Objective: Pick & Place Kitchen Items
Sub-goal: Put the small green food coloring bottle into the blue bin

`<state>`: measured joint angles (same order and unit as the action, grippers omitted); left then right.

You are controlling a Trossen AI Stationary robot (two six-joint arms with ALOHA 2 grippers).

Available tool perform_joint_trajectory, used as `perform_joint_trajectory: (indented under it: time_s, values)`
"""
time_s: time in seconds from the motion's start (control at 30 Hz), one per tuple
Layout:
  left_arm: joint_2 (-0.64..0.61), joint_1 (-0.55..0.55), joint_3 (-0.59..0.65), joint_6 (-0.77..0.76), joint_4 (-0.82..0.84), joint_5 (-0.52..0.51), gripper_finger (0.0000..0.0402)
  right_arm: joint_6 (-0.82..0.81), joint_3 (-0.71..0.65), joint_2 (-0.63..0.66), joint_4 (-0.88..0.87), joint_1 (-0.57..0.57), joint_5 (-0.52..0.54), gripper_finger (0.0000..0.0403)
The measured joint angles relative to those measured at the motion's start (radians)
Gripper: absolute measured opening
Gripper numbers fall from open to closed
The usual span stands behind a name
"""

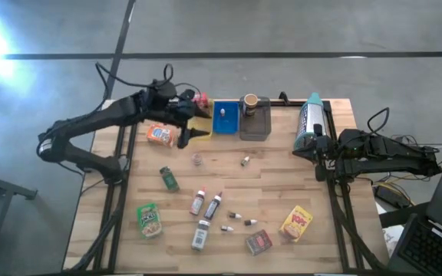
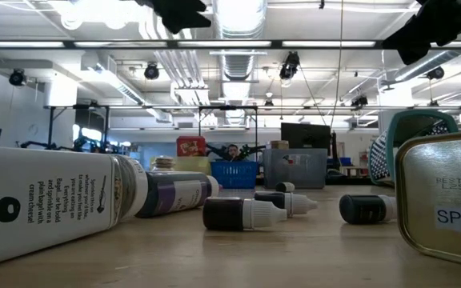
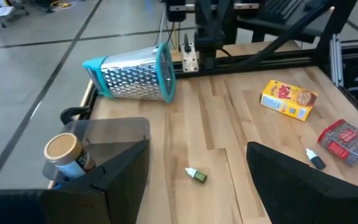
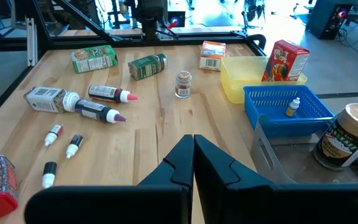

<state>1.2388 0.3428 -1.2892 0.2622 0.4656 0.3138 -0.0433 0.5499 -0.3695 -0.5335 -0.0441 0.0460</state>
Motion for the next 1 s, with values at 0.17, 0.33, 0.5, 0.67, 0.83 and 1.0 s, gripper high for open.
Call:
perform_joint_trajectory:
  time_s: [0.17,0.33,0.5,0.67,0.83,1.0]
  values:
    - [0.000,-0.102,0.000,-0.001,0.003,-0.137,0.0273,0.000,0.000,0.000,0.000,0.000,0.000,0.0008]
    - [0.001,-0.186,0.001,-0.022,0.067,-0.327,0.0273,0.000,0.000,0.000,0.000,0.000,0.000,0.0008]
    - [0.001,-0.237,0.001,-0.121,0.177,-0.448,0.0273,0.000,0.000,0.000,0.000,0.000,0.000,0.0008]
    - [0.002,-0.267,0.002,-0.256,0.277,-0.482,0.0273,0.000,0.000,0.000,0.000,0.000,0.000,0.0008]
    - [0.002,-0.302,0.048,-0.292,0.295,-0.533,0.0273,0.000,0.000,0.000,0.000,0.000,0.000,0.0008]
    - [0.002,-0.331,0.110,-0.331,0.297,-0.557,0.0273,0.000,0.000,0.000,0.000,0.000,0.000,0.0008]
